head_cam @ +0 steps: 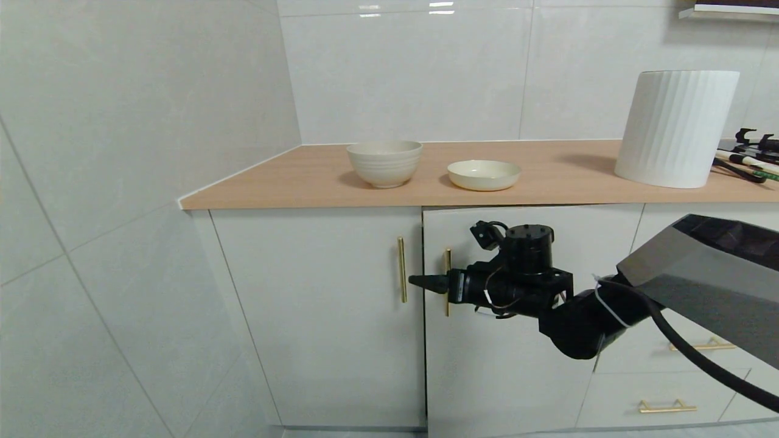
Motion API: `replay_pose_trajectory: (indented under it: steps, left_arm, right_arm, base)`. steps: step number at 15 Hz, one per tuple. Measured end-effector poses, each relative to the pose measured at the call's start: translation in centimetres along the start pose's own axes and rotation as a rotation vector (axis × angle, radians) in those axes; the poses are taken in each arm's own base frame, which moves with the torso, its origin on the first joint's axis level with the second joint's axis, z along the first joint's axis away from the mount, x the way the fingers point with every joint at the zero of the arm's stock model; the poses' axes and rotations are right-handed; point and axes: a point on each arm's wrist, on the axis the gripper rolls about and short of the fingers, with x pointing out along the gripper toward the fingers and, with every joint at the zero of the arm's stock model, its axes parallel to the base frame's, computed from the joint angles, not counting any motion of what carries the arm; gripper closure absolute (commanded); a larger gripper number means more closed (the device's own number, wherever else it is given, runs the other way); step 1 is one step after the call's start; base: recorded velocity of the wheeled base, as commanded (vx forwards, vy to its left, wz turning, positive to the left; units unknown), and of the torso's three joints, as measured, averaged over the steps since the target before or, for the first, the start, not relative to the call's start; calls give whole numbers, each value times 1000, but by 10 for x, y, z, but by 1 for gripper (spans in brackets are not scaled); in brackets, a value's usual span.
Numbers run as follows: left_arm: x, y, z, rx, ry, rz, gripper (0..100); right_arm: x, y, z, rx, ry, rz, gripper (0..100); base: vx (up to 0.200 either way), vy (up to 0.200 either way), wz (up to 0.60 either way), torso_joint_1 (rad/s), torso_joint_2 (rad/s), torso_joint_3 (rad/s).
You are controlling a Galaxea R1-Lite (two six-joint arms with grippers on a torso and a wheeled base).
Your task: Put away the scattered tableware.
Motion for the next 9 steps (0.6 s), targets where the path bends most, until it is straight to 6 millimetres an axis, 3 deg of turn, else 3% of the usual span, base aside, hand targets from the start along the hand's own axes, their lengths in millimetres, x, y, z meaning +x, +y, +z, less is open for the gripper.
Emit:
replay_pose_trajectory:
  steps: [4,9]
  left_arm:
    - [0,0,0,0,0,0,0]
    - [0,0,0,0,0,0,0]
  right_arm:
    - [-19,20,-11,-11,8,29,0]
    - [-60,46,-24,-11,37,50,0]
  base:
    - [0,0,0,0,0,0]
    - [0,0,0,0,0,0]
